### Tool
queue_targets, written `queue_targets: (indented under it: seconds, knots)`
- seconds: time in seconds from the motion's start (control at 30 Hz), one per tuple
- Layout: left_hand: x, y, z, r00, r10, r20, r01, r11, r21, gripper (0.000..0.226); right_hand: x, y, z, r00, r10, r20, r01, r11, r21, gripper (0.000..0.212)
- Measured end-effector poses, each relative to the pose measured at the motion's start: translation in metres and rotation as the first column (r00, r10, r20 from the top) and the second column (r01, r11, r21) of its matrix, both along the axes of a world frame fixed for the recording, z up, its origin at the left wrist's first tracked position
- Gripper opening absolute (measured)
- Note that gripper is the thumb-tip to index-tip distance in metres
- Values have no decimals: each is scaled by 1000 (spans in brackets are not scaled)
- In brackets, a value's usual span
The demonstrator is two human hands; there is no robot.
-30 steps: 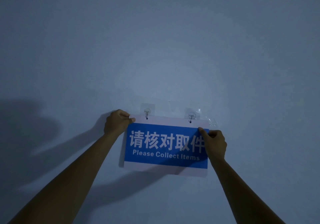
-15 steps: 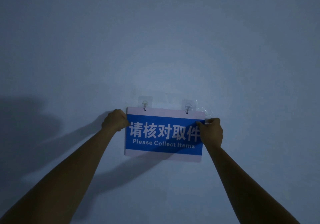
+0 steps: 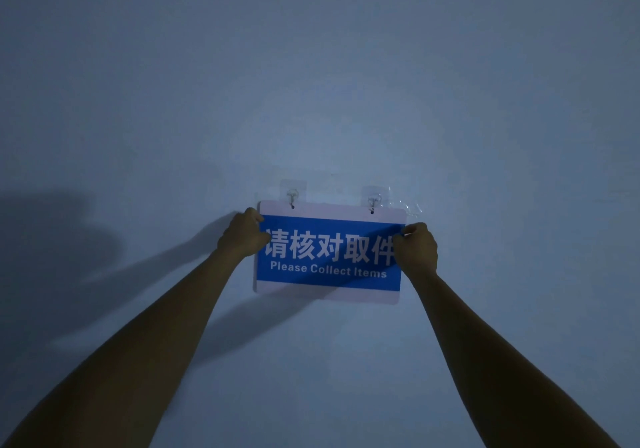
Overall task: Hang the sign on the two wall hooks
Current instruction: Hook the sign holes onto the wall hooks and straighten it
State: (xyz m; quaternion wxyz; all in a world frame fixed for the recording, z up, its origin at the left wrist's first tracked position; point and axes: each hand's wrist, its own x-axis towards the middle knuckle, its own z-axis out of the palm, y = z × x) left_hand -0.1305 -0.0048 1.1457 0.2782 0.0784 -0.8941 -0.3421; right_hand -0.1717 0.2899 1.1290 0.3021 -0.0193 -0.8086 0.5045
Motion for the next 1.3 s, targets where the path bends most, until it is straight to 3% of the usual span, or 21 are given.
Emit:
queue_targets:
  seconds: [0.2, 0.3, 0.43, 0.53, 0.67, 0.83, 1.07, 1.23, 1.3]
  knots:
    - [9, 16, -1, 997, -77, 32, 77, 997, -8, 48, 8, -2, 0, 998, 63, -3, -63, 997, 33, 14]
    - [14, 21, -1, 995, -92, 45, 92, 996, 1, 51, 12, -4, -4, 996, 85, -6, -85, 996, 32, 20]
    - [17, 24, -4, 998, -67, 2, 66, 989, 130, 63, 13, 0, -11, 995, 100, 9, -99, 993, -69, 32]
    - [17, 24, -14, 998, 44, -33, -35, 975, 221, 70, 12, 3, -17, 988, 123, 95, -106, 981, -161, 49]
    - [8, 27, -29, 995, 95, -29, -78, 927, 367, 79, 3, 2, -30, 978, 155, 142, -135, 981, -140, 44]
    - [2, 42, -46, 991, 54, -124, 2, 910, 414, 57, -29, 9, -63, 981, 166, 99, -156, 983, -98, 45]
    - [-14, 33, -66, 979, 26, -202, 81, 861, 502, 39, 5, 13, -67, 980, 196, 7, -193, 971, -143, 34]
    - [-28, 26, -74, 976, -20, -215, 130, 852, 508, 61, 6, 12, -71, 978, 207, -27, -209, 964, -167, 37]
    - [-19, 25, -72, 977, -48, -209, 152, 844, 514, 57, 5, 11, -73, 977, 213, -34, -215, 962, -170, 40]
